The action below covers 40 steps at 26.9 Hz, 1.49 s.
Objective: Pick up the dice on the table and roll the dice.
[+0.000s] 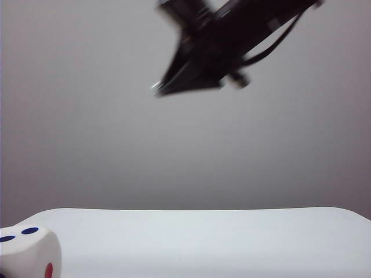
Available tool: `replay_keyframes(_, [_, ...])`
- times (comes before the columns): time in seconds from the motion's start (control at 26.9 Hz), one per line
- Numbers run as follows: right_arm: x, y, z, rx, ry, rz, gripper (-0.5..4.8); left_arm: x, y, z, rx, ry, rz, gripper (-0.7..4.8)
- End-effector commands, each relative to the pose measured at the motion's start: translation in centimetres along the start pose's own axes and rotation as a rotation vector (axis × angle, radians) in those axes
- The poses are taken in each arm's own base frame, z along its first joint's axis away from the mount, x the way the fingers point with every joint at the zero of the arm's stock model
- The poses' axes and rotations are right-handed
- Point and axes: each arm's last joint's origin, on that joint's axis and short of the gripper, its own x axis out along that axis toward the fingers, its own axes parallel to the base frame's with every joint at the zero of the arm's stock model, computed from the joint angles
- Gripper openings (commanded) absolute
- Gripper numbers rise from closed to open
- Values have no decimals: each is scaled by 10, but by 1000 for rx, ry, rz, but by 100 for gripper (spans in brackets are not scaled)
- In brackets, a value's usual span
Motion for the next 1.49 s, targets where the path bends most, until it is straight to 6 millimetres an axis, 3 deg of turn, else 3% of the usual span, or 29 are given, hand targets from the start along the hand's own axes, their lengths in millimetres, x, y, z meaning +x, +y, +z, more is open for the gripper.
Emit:
replay_keyframes(0.04, [37, 18, -9, -40, 34, 73, -5, 0, 0, 3, -4, -11, -5, -5])
replay_keyframes(0.19, [73, 32, -23, -46, 115, 112, 0, 0, 0, 3, -4, -11, -15, -5])
replay_keyframes(0.22, [82, 36, -28, -47, 136, 122, 30, 0, 0, 3, -4, -11, -15, -5])
replay_keyframes(0.33, [102, 46, -41, -30, 189, 146, 182, 0, -1, 3, -5, -11, -19, -5])
replay_keyframes(0.37, [105, 47, -45, -16, 203, 146, 199, 0, -1, 3, -8, -11, -24, -5])
replay_keyframes(0.48, [114, 48, -53, 84, 252, 166, 342, 0, -1, 3, -8, -10, -37, -5])
replay_keyframes(0.52, [119, 46, -58, 168, 281, 170, 347, 0, -1, 3, -19, -11, -39, -5])
replay_keyframes(0.67, [128, 41, -66, 268, 330, 168, 347, 0, -2, 3, -23, -11, -64, -5])
replay_keyframes(1.3, [150, 39, -94, 364, 421, 183, 344, 0, -3, 3, -22, -9, -105, -5])
replay_keyframes(1.37, [151, 39, -94, 362, 407, 190, 231, 0, -3, 3, -22, -9, -105, -5])
replay_keyframes(1.49, [151, 39, -92, 357, 386, 188, 101, 0, -3, 2, -22, -3, -105, -5])
